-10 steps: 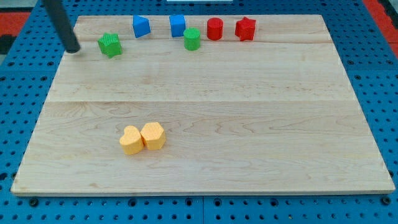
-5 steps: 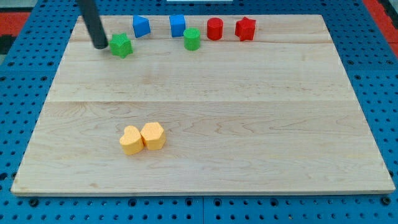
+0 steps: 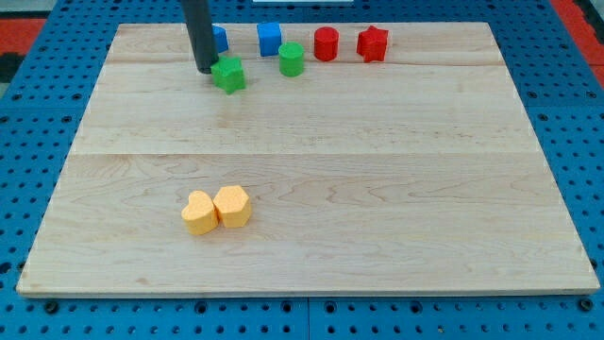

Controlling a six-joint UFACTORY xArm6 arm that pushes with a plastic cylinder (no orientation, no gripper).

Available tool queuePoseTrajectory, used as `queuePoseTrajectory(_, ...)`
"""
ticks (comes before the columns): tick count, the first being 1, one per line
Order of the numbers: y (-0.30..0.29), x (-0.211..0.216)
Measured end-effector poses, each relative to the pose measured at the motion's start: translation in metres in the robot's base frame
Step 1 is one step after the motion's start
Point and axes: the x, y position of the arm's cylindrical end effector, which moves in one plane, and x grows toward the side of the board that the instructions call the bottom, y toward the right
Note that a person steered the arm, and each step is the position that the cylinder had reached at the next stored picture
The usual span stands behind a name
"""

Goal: Push the green star to the bottom of the green circle

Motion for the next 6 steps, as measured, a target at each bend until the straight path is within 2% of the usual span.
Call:
queuePoseTrajectory(1, 0.008, 0.032)
queuePoseTrajectory(2, 0.014, 0.035)
queuePoseTrajectory(3, -0.011, 0.027)
queuePoseTrajectory(4, -0.004, 0.008)
queuePoseTrajectory(5, 0.027, 0.035)
queuePoseTrajectory(6, 0.042, 0.037)
